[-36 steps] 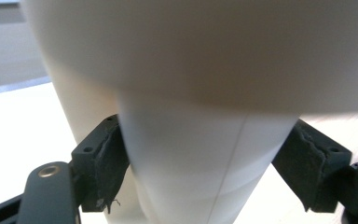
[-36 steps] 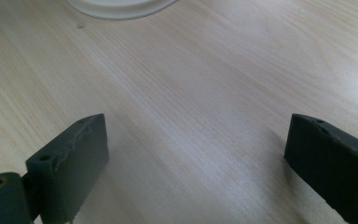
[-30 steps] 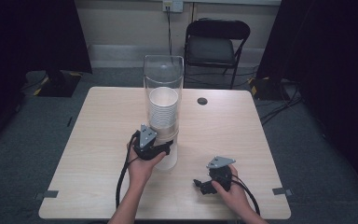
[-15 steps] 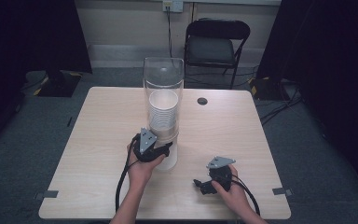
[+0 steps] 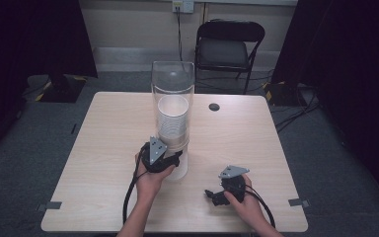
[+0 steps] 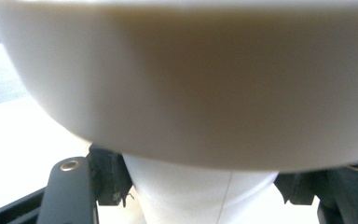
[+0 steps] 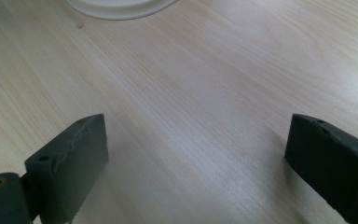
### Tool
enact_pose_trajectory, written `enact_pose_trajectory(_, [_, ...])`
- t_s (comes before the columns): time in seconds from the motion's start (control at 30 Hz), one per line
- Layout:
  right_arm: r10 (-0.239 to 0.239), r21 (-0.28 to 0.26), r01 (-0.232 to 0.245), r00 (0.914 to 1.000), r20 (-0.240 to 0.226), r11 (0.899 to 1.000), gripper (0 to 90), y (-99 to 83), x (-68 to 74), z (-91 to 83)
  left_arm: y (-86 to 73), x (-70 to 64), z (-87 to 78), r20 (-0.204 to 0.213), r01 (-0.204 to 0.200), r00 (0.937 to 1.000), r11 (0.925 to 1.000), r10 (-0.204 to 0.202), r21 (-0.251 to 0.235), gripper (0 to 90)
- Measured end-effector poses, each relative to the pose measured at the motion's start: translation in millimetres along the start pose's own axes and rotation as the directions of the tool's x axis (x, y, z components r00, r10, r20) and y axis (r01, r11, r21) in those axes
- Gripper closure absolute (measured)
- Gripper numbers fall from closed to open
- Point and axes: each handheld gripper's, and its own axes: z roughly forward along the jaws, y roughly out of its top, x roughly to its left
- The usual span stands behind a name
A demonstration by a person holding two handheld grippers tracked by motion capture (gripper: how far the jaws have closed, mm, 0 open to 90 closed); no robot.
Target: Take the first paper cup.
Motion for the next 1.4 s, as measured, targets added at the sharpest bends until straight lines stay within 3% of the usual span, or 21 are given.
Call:
enact_pose_trajectory(0.13, [0.005, 0.002, -0.005, 1.0, -0.001, 1.0, 5.2, 0.1, 0.4, -0.1, 2.7, 1.6, 0.6, 0.009, 0.004, 1.0, 0.9998, -0.004, 0.019, 32.3])
enact_pose_trajectory(0.17, [0.004, 0.002, -0.004, 1.0, -0.001, 1.0, 5.2, 0.1, 0.3, -0.1, 3.8, 0.9, -0.1, -0.005, -0.003, 1.0, 0.9995, 0.004, 0.032, 32.3])
enact_pose_trajectory(0.43, [0.002, 0.001, -0.002, 1.0, -0.001, 1.0, 5.2, 0.0, 0.1, 0.0, -0.3, 0.5, 1.4, 0.009, 0.019, 0.9998, 0.9998, -0.019, 0.009, 32.3])
enact_pose_trajectory(0.53, [0.005, 0.002, -0.005, 1.0, -0.001, 1.0, 5.2, 0.1, 0.4, -0.1, 1.5, 0.2, -0.2, 0.003, 0.012, 0.9999, 0.9996, -0.012, 0.026, 31.9])
enact_pose_trajectory(0.8, [0.004, 0.003, -0.004, 1.0, 0.0, 1.0, 5.1, 0.1, 0.1, -0.2, 1.4, -1.1, 1.1, 0.0, 0.058, 0.9983, 0.9983, -0.058, 0.003, 29.2])
enact_pose_trajectory(0.93, [0.006, 0.003, -0.006, 1.0, -0.001, 1.0, 5.0, 0.2, 0.1, -0.2, 2.3, -1.3, 0.1, -0.009, 0.079, 0.9969, 0.9967, -0.078, 0.022, 28.3])
enact_pose_trajectory(1.0, [0.007, 0.003, -0.007, 1.0, -0.001, 1.0, 5.0, 0.2, 0.1, -0.2, -0.5, -2.6, -1.1, -0.005, 0.075, 0.9972, 0.9964, -0.075, 0.038, 26.6])
enact_pose_trajectory(1.07, [0.007, 0.003, -0.007, 1.0, -0.001, 1.0, 5.0, 0.2, 0.1, -0.3, -3.6, -2.8, -1.8, -0.008, 0.06, 0.9982, 0.9946, -0.06, 0.084, 24.4])
enact_pose_trajectory(1.1, [0.006, 0.003, -0.006, 1.0, -0.002, 1.0, 5.0, 0.2, 0.0, -0.2, -5.3, -2.1, -2.9, -0.013, 0.05, 0.9987, 0.9958, -0.049, 0.077, 22.9])
enact_pose_trajectory(1.13, [0.006, 0.003, -0.006, 1.0, -0.002, 1.0, 5.0, 0.2, -0.1, -0.2, -9.0, -1.8, -3.4, -0.009, 0.067, 0.9978, 0.9963, -0.066, 0.054, 23.0])
enact_pose_trajectory(1.23, [0.006, 0.004, -0.006, 1.0, -0.002, 1.0, 4.9, 0.3, -0.1, -0.2, -12.7, -0.5, -1.8, -0.002, 0.045, 0.999, 0.9956, -0.045, 0.083, 31.8])
enact_pose_trajectory(1.37, [0.006, 0.004, -0.006, 1.0, -0.002, 1.0, 4.8, 0.3, -0.1, -0.1, -16.9, -0.2, -0.5, 0.005, 0.046, 0.9989, 0.9973, -0.046, 0.058, 34.6])
enact_pose_trajectory(1.4, [0.006, 0.004, -0.006, 1.0, -0.002, 1.0, 4.8, 0.3, -0.1, -0.1, -18.5, 0.5, 0.0, 0.001, 0.024, 0.9997, 0.9984, -0.025, 0.051, 34.8])
